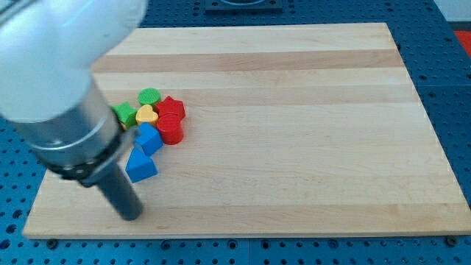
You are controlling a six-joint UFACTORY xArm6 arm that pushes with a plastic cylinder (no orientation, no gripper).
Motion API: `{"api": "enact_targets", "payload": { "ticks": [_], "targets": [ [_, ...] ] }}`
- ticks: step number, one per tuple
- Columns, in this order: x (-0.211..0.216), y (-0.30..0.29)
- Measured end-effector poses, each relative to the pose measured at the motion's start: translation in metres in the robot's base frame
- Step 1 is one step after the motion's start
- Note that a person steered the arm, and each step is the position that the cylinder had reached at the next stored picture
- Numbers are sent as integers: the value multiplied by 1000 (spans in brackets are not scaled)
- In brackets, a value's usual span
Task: Move the blue triangle left to the blue cube
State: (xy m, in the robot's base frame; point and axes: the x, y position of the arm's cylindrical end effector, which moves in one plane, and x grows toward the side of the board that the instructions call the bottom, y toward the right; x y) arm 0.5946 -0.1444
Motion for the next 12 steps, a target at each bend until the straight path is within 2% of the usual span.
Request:
{"api": "enact_targets", "payload": {
  "ticks": [1, 3, 5, 7, 9, 10, 11, 12],
  "targets": [
    [-17, 16],
    [-62, -43],
    [-67, -65],
    [-69, -58],
    [-93, -54],
    [-88, -68],
    [-74, -106],
    [-91, -117]
  ]
}}
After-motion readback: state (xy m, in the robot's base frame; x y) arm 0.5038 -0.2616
